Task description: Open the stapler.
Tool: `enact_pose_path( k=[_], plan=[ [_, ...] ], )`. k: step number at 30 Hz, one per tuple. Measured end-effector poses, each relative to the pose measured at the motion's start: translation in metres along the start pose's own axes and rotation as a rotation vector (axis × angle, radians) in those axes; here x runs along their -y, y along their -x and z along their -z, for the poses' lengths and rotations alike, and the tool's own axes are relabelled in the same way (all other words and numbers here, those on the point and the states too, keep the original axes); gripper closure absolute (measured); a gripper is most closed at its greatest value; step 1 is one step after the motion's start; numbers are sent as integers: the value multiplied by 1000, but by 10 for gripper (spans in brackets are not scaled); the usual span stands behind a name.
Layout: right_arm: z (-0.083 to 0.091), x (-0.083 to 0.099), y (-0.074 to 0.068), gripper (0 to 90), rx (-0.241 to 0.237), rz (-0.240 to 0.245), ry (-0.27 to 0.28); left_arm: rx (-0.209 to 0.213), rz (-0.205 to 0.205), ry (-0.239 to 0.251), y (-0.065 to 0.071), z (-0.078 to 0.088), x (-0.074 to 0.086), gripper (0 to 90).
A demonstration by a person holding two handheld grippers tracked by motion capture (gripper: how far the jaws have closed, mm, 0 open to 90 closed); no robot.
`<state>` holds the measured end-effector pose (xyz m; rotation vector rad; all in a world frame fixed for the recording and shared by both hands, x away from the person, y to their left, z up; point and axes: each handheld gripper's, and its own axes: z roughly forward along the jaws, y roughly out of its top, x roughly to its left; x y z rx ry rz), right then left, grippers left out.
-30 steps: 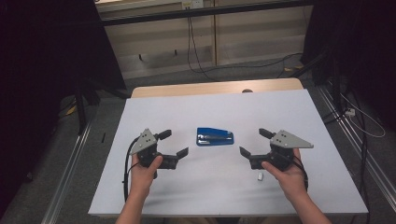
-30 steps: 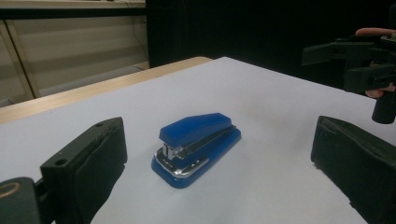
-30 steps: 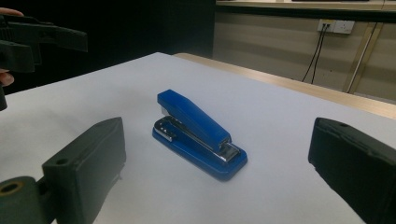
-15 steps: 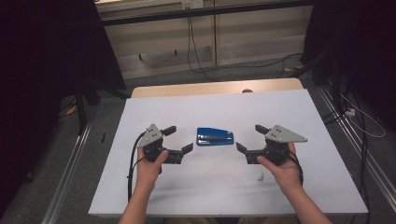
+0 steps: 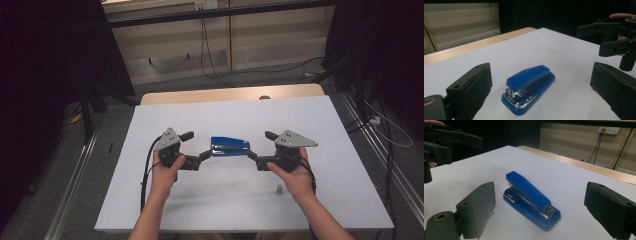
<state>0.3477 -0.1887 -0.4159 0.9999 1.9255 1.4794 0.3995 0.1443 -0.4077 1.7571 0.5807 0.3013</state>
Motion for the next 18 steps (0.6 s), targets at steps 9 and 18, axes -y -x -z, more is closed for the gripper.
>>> enact_pose_path(
  k=[9, 18],
  plan=[
    [-14, -3, -5, 181, -19, 7, -17, -15, 21, -15, -8, -8, -1, 40],
    [-32, -5, -8, 352, -49, 19, -50, -18, 32, -23, -12, -19, -4, 43]
  ],
)
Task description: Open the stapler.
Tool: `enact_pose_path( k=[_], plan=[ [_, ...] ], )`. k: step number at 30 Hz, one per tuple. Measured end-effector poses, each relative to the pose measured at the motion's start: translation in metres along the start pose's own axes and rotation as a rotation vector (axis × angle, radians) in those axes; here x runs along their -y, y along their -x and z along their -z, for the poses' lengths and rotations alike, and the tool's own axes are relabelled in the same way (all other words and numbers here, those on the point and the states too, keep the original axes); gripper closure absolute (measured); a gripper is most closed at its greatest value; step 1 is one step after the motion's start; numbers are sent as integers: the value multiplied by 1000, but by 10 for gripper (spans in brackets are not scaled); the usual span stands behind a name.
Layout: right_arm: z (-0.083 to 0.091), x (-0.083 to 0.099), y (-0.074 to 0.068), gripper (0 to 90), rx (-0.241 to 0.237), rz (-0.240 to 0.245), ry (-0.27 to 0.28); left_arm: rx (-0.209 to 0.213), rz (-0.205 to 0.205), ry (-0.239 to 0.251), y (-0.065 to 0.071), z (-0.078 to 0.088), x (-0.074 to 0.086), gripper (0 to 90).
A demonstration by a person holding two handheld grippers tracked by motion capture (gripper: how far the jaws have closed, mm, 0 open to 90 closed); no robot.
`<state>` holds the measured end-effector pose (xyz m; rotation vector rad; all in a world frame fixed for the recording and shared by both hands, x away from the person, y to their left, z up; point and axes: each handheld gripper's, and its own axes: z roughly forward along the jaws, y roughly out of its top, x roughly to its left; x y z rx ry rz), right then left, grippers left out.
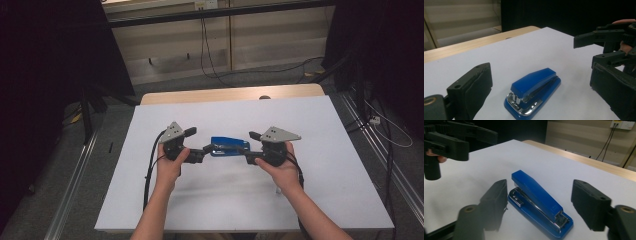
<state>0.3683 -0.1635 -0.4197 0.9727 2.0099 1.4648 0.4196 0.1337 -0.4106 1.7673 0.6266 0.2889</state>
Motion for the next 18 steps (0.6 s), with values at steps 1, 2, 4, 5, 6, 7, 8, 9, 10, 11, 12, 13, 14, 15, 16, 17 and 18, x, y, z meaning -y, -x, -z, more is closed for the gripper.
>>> enact_pose_path(
  k=[1, 2, 4, 5, 6, 7, 8, 9, 10, 11, 12, 13, 14, 15, 16, 17, 18],
  plan=[
    [-1, 0, 0, 388, -5, -1, -3, -2, 12, 11, -3, -3, 0, 43],
    [-3, -1, 0, 412, -13, -2, -4, -2, 12, 11, -3, -3, 0, 43],
    [-6, -1, 0, 460, -21, -6, -16, -10, 15, 6, -7, -5, 0, 42],
    [-7, -2, 0, 491, -28, -2, -16, -14, 9, 0, -9, -7, 0, 42],
    [-8, -2, 0, 516, -31, -1, -18, -18, 7, -2, -10, -7, -1, 42],
    [-10, -2, -1, 545, -33, 1, -24, -18, 7, -2, -10, -7, -1, 42],
    [-12, -3, -1, 577, -39, 2, -32, -17, 3, 0, -12, -7, -2, 42],
    [-14, -3, 0, 618, -44, 4, -35, -19, 7, 2, -13, -8, -2, 42],
    [-16, -3, 0, 663, -49, 8, -39, -14, 7, 0, -15, -9, -3, 41],
    [-16, -3, 0, 663, -49, 8, -39, -14, 7, 0, -15, -9, -3, 42],
    [-18, -3, 0, 699, -53, 10, -47, -12, 10, 2, -15, -10, -3, 42],
    [-22, -2, -1, 773, -63, 14, -55, -6, 8, 1, -16, -11, -4, 41],
    [-22, -2, -1, 773, -63, 14, -55, -6, 8, 1, -16, -11, -4, 41],
    [-26, -2, -2, 837, -75, 24, -65, -6, 6, -1, -16, -11, -4, 41],
    [-28, -1, -2, 858, -83, 26, -66, -6, 2, -6, -16, -11, -3, 41],
    [-30, -1, -3, 871, -91, 29, -68, -5, 2, -9, -16, -11, -3, 40],
    [-32, 0, -3, 885, -92, 30, -79, -1, 1, -13, -16, -11, -3, 40]
  ],
)
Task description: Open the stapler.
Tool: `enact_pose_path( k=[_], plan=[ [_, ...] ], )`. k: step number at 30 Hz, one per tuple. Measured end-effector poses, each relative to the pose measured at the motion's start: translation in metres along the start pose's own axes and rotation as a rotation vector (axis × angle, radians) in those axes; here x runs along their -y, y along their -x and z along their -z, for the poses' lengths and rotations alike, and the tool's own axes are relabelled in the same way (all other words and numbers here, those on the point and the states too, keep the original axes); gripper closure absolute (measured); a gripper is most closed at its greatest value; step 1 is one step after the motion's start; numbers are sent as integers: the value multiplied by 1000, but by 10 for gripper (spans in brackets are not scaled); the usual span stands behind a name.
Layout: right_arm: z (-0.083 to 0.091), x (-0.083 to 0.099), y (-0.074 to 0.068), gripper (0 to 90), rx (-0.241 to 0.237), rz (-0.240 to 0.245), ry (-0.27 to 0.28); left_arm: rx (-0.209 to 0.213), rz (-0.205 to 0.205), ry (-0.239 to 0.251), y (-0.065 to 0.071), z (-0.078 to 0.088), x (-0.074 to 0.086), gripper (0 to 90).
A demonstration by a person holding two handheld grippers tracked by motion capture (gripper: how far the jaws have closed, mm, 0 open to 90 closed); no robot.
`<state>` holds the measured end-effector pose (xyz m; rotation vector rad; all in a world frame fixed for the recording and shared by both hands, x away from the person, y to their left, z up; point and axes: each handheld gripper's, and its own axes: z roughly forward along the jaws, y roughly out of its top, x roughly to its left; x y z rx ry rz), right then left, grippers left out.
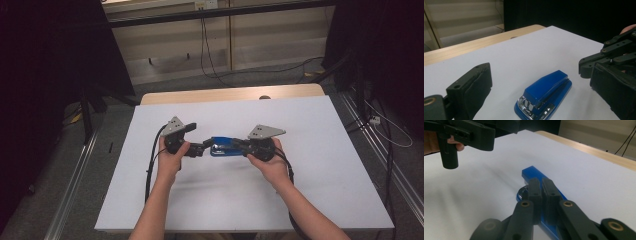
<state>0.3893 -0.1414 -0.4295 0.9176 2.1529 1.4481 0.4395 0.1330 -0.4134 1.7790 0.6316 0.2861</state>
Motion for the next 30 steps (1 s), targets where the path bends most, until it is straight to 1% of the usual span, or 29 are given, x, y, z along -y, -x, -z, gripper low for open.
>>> enact_pose_path(
  k=[2, 4, 7, 9, 13, 15, 17, 20, 21, 26, 27, 28, 30],
  plan=[
    [-1, 0, 0, 897, 1, 3, -8, -5, -6, -4, -1, 0, 0, 39],
    [-9, 2, -1, 900, -3, 21, -42, -9, -2, -3, -2, 2, 0, 39],
    [-16, 3, -2, 900, -14, 30, -62, -10, -3, -9, -3, 2, 0, 39],
    [-21, 4, -3, 900, -16, 45, -82, -10, -5, -11, -3, 2, 0, 40],
    [-27, 4, -4, 900, -19, 50, -93, -9, -4, -13, -4, 3, 1, 39],
    [-31, 3, -3, 900, -25, 60, -105, -15, -12, -26, -5, 3, 2, 39],
    [-33, 3, -2, 900, -25, 65, -109, -17, -13, -27, -6, 3, 2, 40],
    [-35, 3, 0, 900, -26, 57, -111, -18, -13, -29, -7, 3, 3, 39],
    [-36, 3, 1, 900, -25, 64, -117, -19, -15, -31, -7, 2, 3, 40],
    [-40, 5, 0, 900, -27, 70, -132, -15, -15, -38, -7, 1, 4, 39],
    [-44, 7, -1, 900, -32, 80, -149, -20, -16, -43, -8, 1, 4, 39],
    [-45, 8, -1, 900, -32, 87, -155, -26, -17, -48, -8, 1, 4, 40],
    [-47, 8, -2, 900, -31, 98, -160, -25, -16, -50, -9, 2, 5, 39]
  ],
)
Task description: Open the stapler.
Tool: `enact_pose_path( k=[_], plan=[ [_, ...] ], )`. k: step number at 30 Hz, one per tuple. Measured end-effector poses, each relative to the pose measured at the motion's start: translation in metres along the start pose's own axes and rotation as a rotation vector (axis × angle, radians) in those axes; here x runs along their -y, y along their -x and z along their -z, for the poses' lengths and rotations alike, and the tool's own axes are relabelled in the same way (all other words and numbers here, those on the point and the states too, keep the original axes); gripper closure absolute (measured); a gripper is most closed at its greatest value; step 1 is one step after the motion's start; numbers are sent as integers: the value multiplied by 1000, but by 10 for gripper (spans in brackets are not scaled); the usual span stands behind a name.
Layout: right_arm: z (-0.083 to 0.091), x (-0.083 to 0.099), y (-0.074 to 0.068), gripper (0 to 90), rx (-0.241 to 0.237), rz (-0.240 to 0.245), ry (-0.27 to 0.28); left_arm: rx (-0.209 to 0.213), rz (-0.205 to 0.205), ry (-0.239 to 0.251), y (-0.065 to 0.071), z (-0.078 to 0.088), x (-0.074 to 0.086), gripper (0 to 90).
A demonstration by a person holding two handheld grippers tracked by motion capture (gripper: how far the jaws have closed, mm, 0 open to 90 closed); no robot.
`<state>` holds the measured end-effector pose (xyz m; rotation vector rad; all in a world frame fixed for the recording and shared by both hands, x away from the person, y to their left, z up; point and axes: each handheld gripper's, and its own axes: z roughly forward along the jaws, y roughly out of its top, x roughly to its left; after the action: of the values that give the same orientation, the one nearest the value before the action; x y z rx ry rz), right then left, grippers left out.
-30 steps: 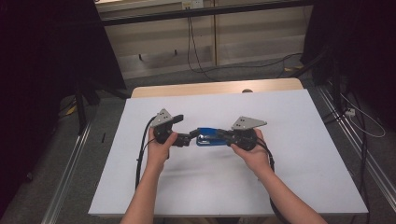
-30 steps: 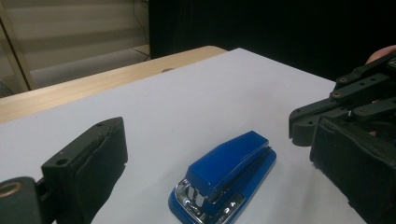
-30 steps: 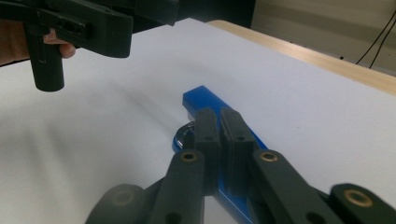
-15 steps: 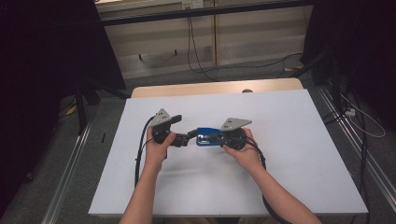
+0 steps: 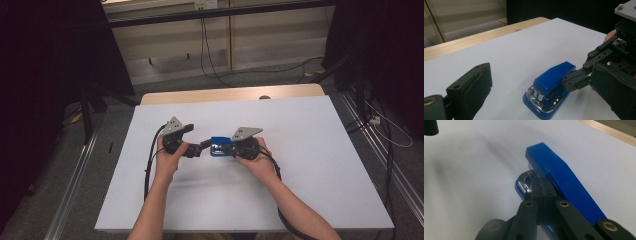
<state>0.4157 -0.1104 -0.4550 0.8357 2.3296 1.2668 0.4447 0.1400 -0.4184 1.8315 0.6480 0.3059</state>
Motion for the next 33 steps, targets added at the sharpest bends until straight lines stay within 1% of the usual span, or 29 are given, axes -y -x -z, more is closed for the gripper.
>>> enact_pose_path(
  k=[2, 5, 6, 8, 12, 14, 19, 21, 23, 24, 25, 26, 27, 28, 29, 30, 31, 32, 33],
  plan=[
    [-2, -1, -1, 900, -1, 13, -10, -3, -1, -8, -1, 0, 1, 39],
    [-3, -1, 0, 900, -8, 13, -14, -10, -3, -15, -1, -1, 2, 35],
    [-3, -1, 0, 900, -11, 12, -15, -11, -8, -27, -1, -1, 2, 34],
    [-5, -2, 0, 900, -11, 24, -24, -1, -3, -27, -1, -1, 2, 34],
    [-7, -3, -2, 900, -10, 40, -42, -6, -3, -25, -1, -1, 2, 34],
    [-7, -3, -2, 900, -11, 36, -42, -4, 1, -24, -1, -1, 2, 34],
    [-10, -3, -3, 900, -4, 50, -59, -5, 7, -40, -3, -1, 4, 34],
    [-11, -2, -4, 900, -2, 66, -64, -1, 6, -51, -3, -2, 5, 34],
    [-11, -2, -4, 900, -2, 69, -62, -4, 4, -56, -4, -2, 5, 34],
    [-12, -3, -5, 900, 1, 88, -64, 1, 12, -58, -4, -2, 5, 34],
    [-12, -3, -5, 900, 1, 88, -64, 1, 12, -58, -4, -2, 5, 39],
    [-13, -4, -5, 900, -1, 97, -68, -22, -12, -70, -3, -1, 5, 56],
    [-13, -4, -5, 900, 0, 106, -72, -30, -15, -73, -3, -1, 5, 64],
    [-13, -4, -5, 900, 0, 112, -73, -22, 6, -75, -4, -2, 6, 64],
    [-13, -4, -5, 900, -1, 115, -74, -20, 13, -85, -4, -2, 6, 69],
    [-13, -4, -5, 900, -1, 115, -74, -20, 13, -85, -4, -2, 6, 101],
    [-13, -4, -5, 900, -3, 115, -74, -25, 9, -98, -3, -2, 6, 101],
    [-13, -4, -5, 900, -4, 108, -71, -32, 5, -135, -2, -4, 7, 192],
    [-13, -4, -5, 900, -6, 102, -66, -27, 9, -151, -3, -5, 8, 211]
  ],
)
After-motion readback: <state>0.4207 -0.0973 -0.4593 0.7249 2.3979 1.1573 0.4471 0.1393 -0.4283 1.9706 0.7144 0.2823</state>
